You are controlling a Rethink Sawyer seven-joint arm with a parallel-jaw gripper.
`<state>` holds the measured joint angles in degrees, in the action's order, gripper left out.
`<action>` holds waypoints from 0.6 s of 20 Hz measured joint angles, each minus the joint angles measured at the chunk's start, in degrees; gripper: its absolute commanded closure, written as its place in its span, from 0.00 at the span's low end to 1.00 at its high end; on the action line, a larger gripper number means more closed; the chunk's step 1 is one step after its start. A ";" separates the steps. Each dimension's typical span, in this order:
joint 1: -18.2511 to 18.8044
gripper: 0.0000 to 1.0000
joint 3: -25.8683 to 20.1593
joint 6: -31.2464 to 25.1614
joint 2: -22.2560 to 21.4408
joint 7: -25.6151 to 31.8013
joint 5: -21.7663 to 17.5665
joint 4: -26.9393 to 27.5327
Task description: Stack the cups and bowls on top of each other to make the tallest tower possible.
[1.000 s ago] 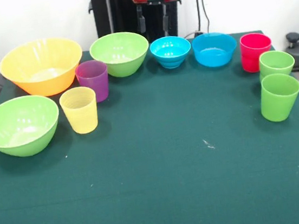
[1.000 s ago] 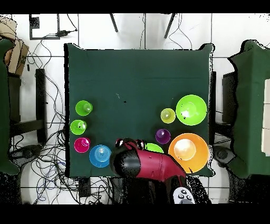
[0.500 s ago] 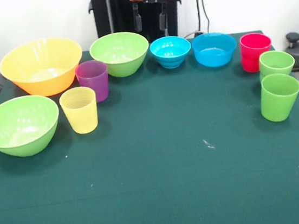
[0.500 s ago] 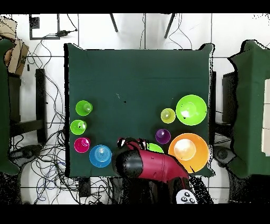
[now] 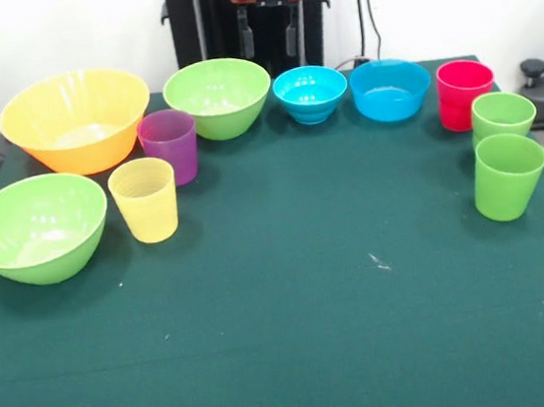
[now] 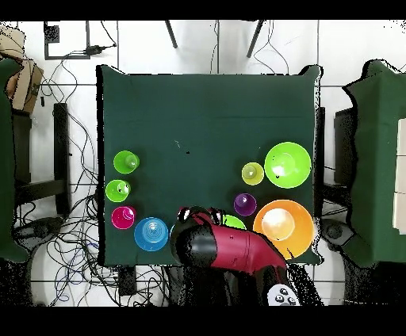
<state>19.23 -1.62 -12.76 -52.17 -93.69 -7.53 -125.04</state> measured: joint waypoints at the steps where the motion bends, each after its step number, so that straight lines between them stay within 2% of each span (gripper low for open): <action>1: -0.01 0.00 0.00 -0.01 0.12 0.00 -0.11 -0.01; 12: 0.00 0.00 -0.03 0.10 1.78 0.00 -1.54 0.01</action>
<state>19.23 -1.65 -12.66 -50.38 -93.69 -9.07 -125.03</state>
